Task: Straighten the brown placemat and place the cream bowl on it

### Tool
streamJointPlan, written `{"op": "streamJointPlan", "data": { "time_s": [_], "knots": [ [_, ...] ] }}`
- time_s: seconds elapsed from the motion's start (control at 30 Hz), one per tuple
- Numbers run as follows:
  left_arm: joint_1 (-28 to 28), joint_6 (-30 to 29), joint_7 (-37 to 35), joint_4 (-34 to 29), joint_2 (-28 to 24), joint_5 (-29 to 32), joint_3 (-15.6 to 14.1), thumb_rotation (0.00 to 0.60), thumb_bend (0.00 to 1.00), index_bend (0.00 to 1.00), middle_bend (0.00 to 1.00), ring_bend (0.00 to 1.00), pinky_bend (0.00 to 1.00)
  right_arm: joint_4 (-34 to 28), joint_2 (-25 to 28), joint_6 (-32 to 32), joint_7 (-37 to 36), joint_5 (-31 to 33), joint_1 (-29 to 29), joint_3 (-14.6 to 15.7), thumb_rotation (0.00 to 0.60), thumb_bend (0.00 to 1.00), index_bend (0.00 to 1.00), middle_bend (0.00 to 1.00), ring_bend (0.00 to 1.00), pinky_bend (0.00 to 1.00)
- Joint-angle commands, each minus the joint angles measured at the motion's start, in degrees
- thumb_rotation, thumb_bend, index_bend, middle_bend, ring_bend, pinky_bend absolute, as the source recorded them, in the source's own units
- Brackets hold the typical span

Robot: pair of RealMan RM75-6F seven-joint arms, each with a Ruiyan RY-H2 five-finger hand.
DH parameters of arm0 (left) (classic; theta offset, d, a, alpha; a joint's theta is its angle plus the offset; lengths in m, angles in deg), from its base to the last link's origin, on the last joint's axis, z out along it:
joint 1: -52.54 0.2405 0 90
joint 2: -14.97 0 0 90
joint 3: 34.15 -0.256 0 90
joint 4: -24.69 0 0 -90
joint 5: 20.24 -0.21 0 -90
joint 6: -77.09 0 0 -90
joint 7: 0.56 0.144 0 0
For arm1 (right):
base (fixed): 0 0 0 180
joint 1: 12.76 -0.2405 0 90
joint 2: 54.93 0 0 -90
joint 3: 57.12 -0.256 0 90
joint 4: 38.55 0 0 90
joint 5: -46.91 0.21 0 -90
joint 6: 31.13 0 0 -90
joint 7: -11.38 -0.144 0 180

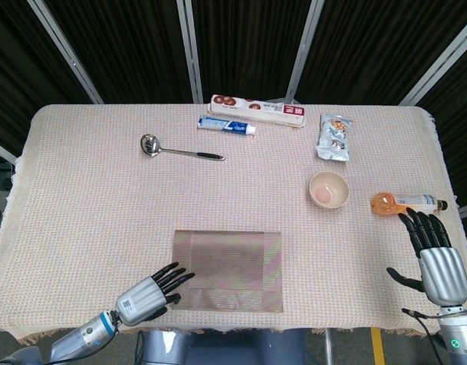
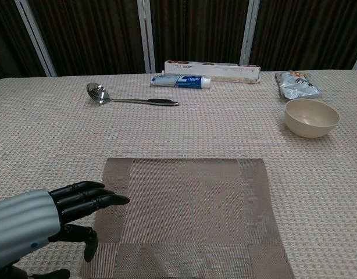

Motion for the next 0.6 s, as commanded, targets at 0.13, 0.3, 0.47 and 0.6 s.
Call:
{"op": "streamJointPlan", "data": {
  "time_s": [0.13,0.3,0.47,0.6],
  "knots": [
    [0.38,-0.99,-0.33,1.69,0.71,0.96,-0.26,0.600,0.30,0.46,0.00,0.00,0.00,0.19,-0.08,-0.63,0.16,0.20,-0.11,-0.02,0.600,0.00,0.00,0.00,0.00,0.00],
    [0.60,-1.52,-0.91,3.24,1.22,1.62,-0.71,0.600,0.30,0.46,0.00,0.00,0.00,0.07,-0.18,-0.61,-0.41,0.34,-0.11,-0.29,0.600,0.00,0.00,0.00,0.00,0.00],
    [0.59,-1.77,-1.74,4.28,2.30,2.30,-0.77,0.600,0.30,0.45,0.00,0.00,0.00,0.18,-0.23,-0.61,-0.39,0.21,-0.02,-0.26,0.600,0.00,0.00,0.00,0.00,0.00],
    [0.41,-1.40,-1.82,5.04,3.20,2.75,-0.76,0.600,0.30,0.45,0.00,0.00,0.00,0.15,-0.18,-0.56,-0.44,0.16,0.04,-0.32,0.600,0.00,0.00,0.00,0.00,0.00]
  ]
}}
